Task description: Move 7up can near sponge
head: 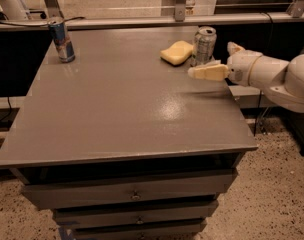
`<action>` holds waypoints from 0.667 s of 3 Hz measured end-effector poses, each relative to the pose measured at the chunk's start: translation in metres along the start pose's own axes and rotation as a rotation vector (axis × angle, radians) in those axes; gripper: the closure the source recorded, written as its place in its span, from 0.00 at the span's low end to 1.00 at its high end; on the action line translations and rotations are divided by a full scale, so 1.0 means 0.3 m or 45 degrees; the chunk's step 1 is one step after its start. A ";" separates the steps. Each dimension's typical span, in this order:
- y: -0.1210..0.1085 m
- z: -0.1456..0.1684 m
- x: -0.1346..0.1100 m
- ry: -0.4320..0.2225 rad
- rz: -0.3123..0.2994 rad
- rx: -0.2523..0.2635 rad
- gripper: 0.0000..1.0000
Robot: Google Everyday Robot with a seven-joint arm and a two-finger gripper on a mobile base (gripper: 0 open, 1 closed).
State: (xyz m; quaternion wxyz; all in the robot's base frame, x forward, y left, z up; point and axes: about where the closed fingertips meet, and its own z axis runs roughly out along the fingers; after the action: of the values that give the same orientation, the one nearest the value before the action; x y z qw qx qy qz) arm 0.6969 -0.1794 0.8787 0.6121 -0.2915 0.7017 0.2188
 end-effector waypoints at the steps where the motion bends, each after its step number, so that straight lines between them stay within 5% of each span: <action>1: 0.058 -0.184 -0.197 -0.035 -0.174 -0.022 0.00; 2: 0.122 -0.344 -0.325 -0.048 -0.292 -0.068 0.00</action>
Offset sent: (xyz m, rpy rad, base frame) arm -0.1502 -0.0490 0.1611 -0.2075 -0.2442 0.1509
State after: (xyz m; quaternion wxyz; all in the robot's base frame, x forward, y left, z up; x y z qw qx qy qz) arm 0.6045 -0.2073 0.9891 0.6383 -0.3817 0.6461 0.1714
